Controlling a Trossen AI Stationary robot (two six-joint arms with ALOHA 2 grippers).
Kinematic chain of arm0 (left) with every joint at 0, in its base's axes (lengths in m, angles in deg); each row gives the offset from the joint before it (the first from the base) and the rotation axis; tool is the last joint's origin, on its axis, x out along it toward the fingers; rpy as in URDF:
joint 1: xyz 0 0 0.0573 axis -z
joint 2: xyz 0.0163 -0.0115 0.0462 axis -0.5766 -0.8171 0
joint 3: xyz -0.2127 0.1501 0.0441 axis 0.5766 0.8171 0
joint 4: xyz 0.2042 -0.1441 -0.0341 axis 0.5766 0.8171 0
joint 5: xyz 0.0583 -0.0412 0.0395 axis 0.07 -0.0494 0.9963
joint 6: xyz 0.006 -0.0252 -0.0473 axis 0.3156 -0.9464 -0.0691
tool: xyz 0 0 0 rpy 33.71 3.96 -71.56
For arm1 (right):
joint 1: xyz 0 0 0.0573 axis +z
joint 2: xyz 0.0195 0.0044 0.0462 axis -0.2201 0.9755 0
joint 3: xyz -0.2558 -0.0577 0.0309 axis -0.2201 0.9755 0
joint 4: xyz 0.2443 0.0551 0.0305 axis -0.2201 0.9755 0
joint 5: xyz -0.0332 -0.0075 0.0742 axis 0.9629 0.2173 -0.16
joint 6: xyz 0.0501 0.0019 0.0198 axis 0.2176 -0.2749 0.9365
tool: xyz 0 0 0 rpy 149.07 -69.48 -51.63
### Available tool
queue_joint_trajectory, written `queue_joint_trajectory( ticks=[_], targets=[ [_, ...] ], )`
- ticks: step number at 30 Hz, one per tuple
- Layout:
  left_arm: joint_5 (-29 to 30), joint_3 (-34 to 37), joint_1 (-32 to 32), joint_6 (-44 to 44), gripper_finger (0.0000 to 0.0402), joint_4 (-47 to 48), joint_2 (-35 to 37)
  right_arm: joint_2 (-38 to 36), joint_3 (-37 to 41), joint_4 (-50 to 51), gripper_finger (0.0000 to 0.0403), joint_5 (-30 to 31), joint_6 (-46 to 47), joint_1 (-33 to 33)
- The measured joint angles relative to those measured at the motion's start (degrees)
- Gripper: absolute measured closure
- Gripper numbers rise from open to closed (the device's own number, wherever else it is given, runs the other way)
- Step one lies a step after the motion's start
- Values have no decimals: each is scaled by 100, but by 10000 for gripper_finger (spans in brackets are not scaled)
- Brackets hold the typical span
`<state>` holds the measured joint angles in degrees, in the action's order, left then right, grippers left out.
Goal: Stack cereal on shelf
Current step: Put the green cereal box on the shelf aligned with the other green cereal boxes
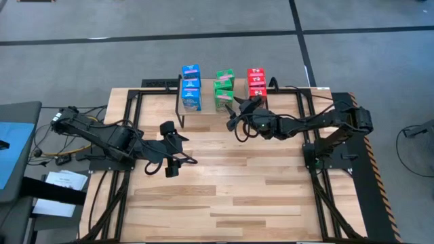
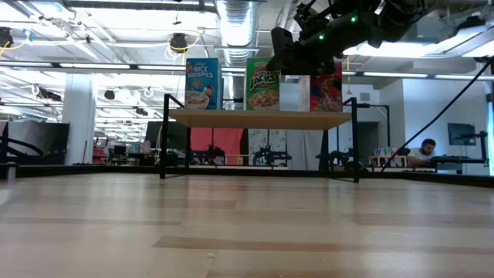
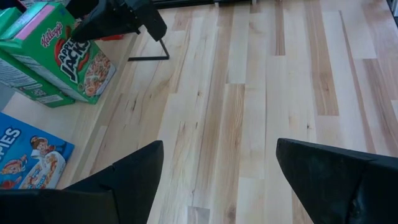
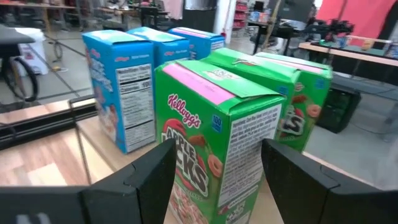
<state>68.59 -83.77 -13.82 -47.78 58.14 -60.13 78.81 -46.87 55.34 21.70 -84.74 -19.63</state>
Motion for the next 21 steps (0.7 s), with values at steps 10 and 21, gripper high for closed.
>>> queue_joint_trajectory(
  ticks=[10, 21],
  targets=[
    [0, 0, 1, 0, 98, 2, -1, 0, 0, -35, 142, 108, -131, 0],
    [0, 0, -1, 0, 98, 4, -1, -121, -5, 172, 142, 526, -218, 441]
  ],
)
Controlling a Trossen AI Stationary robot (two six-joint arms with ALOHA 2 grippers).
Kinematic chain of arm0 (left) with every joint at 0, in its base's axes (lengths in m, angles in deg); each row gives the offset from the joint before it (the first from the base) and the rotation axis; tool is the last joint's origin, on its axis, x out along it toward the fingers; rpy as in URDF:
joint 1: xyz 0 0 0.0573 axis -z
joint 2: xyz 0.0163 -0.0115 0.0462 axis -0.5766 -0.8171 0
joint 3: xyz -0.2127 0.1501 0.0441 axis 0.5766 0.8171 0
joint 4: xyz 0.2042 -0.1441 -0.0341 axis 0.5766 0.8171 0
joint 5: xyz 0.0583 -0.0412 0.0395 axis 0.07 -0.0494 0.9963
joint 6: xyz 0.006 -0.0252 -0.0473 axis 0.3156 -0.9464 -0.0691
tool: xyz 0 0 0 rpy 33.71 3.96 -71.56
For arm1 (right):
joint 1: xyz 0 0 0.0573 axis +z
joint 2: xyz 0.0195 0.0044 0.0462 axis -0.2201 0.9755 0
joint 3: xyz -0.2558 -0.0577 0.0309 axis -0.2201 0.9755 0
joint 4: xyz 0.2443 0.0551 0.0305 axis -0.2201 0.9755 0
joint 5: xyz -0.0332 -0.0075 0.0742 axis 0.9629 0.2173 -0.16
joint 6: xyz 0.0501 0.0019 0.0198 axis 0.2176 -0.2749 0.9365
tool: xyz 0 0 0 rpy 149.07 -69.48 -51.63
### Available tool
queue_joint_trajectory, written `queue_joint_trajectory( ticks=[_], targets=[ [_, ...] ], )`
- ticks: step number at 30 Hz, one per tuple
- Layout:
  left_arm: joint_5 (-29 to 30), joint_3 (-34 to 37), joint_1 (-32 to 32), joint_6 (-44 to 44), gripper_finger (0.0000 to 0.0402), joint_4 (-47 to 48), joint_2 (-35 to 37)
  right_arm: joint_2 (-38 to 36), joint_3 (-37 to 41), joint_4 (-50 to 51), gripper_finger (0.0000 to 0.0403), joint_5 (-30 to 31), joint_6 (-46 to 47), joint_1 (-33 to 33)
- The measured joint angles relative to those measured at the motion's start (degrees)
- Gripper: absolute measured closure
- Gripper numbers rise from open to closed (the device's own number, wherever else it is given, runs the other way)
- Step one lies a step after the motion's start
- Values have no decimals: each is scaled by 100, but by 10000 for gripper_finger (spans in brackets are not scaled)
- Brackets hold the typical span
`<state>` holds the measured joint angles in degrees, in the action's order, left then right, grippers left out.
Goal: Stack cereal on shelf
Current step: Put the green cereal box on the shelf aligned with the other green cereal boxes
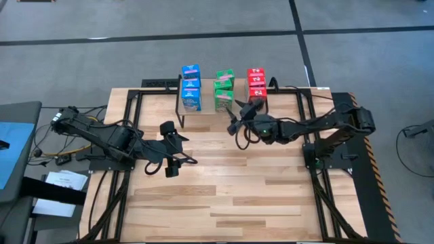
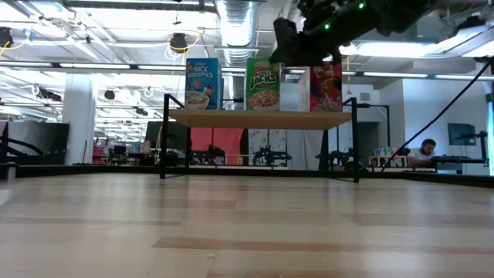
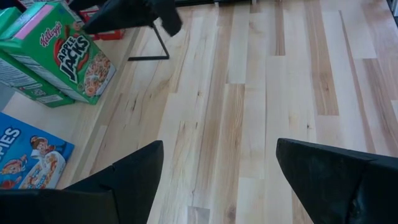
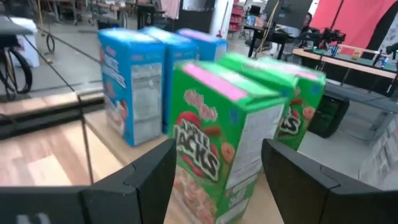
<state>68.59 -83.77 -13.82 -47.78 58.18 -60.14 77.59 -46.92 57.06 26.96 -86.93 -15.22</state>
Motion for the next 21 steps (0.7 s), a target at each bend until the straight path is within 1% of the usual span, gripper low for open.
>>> queue_joint_trajectory(
  ticks=[5, 8, 10, 13, 17, 21],
  targets=[
    [-11, 0, 2, 0, 98, 0, 1, -3, 7, 226, 142, 439, -84, 359],
    [-11, 0, 2, 0, 98, -2, 0, -7, 4, 182, 142, 424, -243, 519],
    [-13, 0, 0, 0, 98, -2, 0, -7, 4, 198, 142, 199, -464, 592],
    [-11, 0, 0, 0, 98, -4, 0, 32, 4, 182, 142, -344, -924, 555],
    [-9, 0, 2, 0, 98, -17, 0, 34, 4, 199, 142, -787, -986, 338],
    [-7, 0, 2, 0, 98, -23, 0, 35, 4, 175, 142, -1020, -986, 129]
  ],
)
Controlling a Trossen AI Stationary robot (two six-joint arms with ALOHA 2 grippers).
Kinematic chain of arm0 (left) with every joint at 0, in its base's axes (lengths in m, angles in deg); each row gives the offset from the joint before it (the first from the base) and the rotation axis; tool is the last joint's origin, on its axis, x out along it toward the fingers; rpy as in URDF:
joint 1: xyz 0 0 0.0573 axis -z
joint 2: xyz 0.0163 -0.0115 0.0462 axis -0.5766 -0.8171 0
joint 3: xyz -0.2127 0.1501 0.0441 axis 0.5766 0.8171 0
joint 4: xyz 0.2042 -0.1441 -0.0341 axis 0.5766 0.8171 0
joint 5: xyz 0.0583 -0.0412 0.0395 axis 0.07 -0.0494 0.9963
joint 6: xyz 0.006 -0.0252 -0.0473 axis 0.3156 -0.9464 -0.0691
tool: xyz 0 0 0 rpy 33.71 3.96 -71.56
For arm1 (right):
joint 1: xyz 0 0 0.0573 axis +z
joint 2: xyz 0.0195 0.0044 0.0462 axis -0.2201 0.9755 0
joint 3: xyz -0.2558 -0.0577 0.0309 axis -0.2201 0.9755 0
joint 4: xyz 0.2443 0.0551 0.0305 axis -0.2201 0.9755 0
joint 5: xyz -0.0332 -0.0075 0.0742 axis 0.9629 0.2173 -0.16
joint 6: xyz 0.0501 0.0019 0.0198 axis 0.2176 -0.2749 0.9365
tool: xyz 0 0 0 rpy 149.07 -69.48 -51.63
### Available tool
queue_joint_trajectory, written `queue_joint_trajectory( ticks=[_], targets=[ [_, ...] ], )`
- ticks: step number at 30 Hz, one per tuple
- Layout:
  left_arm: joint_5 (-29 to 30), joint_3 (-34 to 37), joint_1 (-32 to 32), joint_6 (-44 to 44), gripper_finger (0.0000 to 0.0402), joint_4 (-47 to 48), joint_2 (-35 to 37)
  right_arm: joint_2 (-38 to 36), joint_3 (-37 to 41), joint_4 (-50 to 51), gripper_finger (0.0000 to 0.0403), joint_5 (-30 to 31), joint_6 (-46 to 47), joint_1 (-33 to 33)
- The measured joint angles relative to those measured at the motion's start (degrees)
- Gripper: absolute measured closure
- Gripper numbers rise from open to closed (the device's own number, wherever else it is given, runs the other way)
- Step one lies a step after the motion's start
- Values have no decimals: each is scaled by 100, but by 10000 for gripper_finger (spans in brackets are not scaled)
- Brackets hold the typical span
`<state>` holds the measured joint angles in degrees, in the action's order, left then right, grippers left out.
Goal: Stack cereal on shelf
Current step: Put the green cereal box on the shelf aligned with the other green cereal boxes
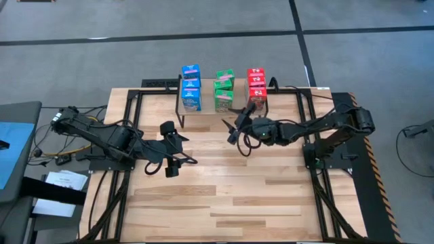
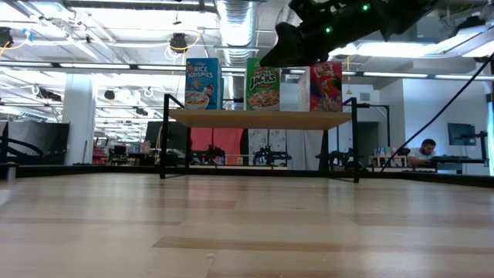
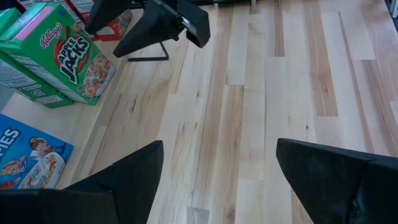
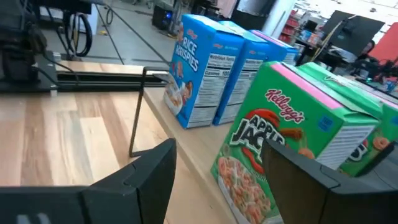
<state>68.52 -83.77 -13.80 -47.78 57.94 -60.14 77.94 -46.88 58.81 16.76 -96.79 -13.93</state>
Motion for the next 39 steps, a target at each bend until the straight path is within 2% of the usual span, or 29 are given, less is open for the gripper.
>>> queue_joint_trajectory(
  ticks=[13, 18, 39],
  targets=[
    [4, 0, 0, 0, 98, -4, 0, 1, 0, 9, 142, -56, 7, -201],
    [5, 0, -1, 0, 98, -4, 0, 1, 0, 11, 142, 255, 45, -232],
    [9, 0, -2, 0, 98, -7, 0, 1, 0, 9, 142, 388, 107, -310]
  ],
)
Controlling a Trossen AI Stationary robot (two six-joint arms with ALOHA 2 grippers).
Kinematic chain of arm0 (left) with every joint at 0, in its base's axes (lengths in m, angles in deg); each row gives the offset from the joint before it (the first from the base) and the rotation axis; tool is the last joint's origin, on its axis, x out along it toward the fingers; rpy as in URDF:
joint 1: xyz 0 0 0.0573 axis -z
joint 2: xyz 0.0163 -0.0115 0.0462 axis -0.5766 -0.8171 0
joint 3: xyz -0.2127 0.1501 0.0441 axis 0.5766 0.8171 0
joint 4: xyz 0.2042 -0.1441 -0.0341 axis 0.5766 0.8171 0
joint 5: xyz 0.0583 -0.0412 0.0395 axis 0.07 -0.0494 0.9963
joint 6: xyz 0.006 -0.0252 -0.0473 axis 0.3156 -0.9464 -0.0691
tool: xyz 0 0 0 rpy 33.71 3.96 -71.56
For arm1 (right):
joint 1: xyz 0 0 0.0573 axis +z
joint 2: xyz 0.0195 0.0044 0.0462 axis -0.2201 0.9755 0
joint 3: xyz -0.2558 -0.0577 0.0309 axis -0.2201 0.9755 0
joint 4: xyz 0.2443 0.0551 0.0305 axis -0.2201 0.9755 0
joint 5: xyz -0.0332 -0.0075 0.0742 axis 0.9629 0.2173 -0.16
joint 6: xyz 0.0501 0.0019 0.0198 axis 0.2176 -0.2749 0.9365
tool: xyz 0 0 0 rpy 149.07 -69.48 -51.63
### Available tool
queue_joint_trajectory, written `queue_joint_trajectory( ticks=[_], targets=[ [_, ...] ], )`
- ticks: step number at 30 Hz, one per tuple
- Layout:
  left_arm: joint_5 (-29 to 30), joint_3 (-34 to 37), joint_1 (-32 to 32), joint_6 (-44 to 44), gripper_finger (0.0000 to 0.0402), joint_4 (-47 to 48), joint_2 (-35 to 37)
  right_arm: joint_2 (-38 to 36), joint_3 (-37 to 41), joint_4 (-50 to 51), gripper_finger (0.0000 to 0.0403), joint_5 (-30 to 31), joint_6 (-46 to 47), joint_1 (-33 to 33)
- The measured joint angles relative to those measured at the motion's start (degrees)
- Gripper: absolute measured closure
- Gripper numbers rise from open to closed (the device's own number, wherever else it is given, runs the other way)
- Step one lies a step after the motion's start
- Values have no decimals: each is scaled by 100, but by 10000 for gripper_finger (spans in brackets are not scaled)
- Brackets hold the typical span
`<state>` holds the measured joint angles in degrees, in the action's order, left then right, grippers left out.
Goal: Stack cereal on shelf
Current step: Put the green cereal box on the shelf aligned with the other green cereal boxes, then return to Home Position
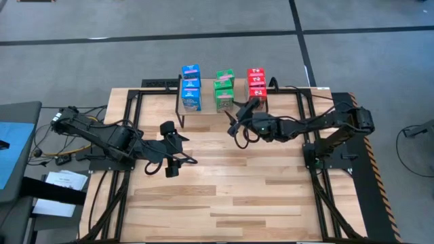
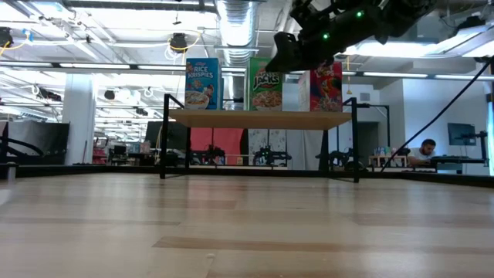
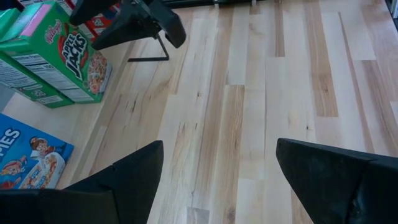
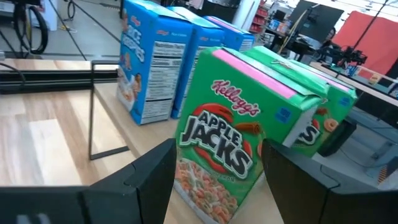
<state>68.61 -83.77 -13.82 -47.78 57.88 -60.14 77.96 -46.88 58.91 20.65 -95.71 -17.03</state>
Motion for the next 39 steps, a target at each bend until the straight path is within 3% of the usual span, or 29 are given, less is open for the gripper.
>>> queue_joint_trajectory(
  ticks=[15, 23, 28, 34, 39],
  targets=[
    [2, 0, 111, -73, 98, 24, 153, -210, -91, 18, 142, -5, -3, 684],
    [234, 0, 448, -208, 98, 229, 682, -1630, -265, 797, 142, -9, -119, 1454],
    [445, 18, 742, -179, 98, 276, 927, -2653, -267, 1867, 142, -7, 307, 1878],
    [735, 880, 1077, -332, 98, -138, 1579, -3570, -242, 2943, 142, -13, 796, 2515],
    [712, 1980, 1157, -387, 98, -1013, 2435, -4003, 111, 2392, 142, -14, 397, 2999]
  ],
)
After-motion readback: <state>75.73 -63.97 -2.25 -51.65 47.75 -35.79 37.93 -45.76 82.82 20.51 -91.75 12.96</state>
